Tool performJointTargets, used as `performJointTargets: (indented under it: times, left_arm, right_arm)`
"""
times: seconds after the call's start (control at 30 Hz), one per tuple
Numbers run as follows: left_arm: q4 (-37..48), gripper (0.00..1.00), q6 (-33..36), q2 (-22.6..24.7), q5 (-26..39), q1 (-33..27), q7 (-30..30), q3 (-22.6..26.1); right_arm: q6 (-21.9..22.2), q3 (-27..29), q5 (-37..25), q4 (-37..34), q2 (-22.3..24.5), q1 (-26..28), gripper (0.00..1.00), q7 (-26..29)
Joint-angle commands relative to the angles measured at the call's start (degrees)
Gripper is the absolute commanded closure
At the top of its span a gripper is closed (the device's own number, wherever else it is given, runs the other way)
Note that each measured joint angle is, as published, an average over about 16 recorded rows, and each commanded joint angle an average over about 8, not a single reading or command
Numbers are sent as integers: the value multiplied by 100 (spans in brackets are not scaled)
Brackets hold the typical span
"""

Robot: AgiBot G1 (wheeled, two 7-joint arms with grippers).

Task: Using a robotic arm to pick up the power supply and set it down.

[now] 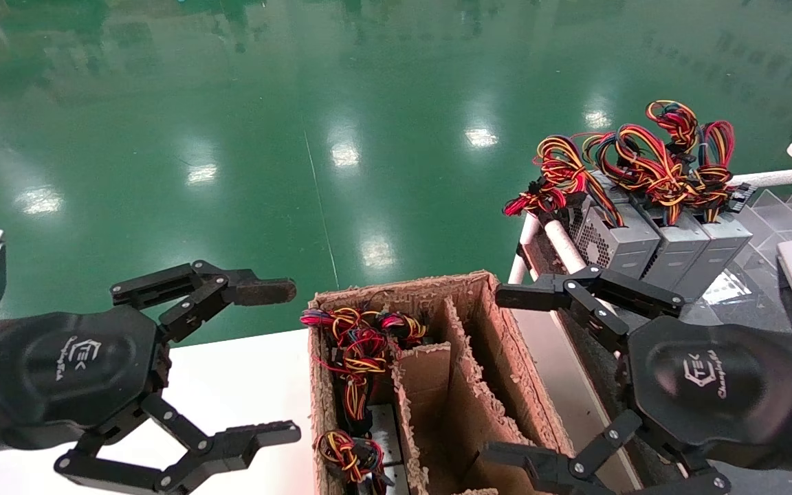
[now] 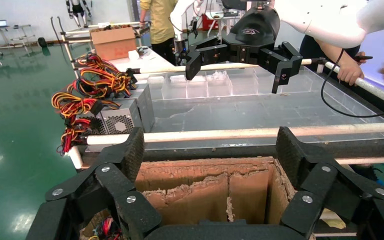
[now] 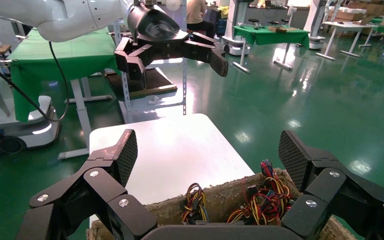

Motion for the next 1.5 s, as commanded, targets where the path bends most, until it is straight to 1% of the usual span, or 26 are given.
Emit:
performJointTargets:
  times: [0.03, 1.37, 1.4, 1.43, 1.5]
  left_arm:
    - [0, 100, 0, 0, 0, 0, 0, 0]
    - [0, 100, 0, 0, 0, 0, 0, 0]
    - [0, 96, 0, 0, 0, 0, 0, 0]
    - [0, 85, 0, 0, 0, 0, 0, 0]
    - [0, 60, 0, 0, 0, 0, 0, 0]
  right_arm:
    - [0, 0, 0, 0, 0, 0, 0, 0]
    - [0, 0, 0, 0, 0, 0, 0, 0]
    - [0, 0, 0, 0, 0, 0, 0, 0]
    - [0, 0, 0, 0, 0, 0, 0, 0]
    - [0, 0, 0, 0, 0, 0, 0, 0]
